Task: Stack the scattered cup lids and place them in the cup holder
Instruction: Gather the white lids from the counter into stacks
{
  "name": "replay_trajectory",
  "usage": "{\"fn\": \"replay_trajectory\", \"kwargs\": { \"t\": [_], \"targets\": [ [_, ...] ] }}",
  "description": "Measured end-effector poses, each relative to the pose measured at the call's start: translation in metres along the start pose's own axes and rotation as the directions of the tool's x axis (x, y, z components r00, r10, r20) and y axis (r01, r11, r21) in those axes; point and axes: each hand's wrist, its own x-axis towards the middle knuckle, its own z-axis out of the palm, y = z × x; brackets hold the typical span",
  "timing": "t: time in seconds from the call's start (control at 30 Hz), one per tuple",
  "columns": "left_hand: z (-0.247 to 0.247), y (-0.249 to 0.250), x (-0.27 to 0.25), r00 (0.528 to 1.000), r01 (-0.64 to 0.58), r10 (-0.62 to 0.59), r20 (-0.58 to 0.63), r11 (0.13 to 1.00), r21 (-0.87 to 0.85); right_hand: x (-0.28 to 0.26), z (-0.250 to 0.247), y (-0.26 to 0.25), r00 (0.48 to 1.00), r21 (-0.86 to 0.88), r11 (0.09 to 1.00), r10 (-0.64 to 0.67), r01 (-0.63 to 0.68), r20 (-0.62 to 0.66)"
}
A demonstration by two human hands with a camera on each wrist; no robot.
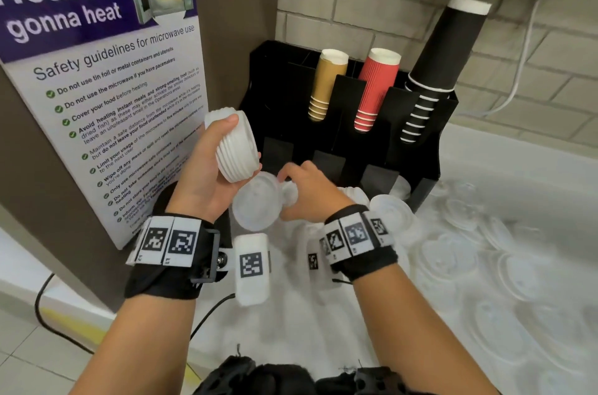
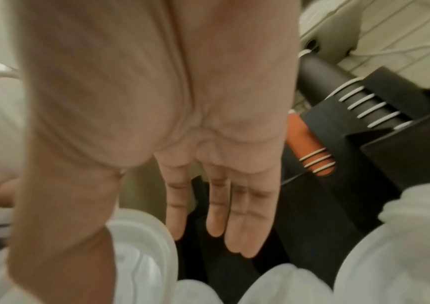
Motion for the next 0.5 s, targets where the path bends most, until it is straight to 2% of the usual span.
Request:
{"fn": "replay_trajectory", "kwargs": {
  "t": [0.2,0.37,0.5],
  "targets": [
    [-0.003,0.010,0.002,0.999,-0.043,0.043,-0.005,0.999,0.024,0.012,0.024,-0.011,0.989,-0.073,0.995,-0.053,0.064,0.140],
    [-0.004,0.013,0.001,0.998,-0.060,0.060,0.013,0.998,0.025,0.020,0.048,-0.016,0.962,-0.254,0.965,0.011,0.061,0.272],
    [-0.006,0.015,0.000,0.998,-0.070,0.070,0.002,0.997,0.024,0.021,0.056,-0.016,0.944,-0.280,0.958,0.032,0.065,0.329]
  ]
}}
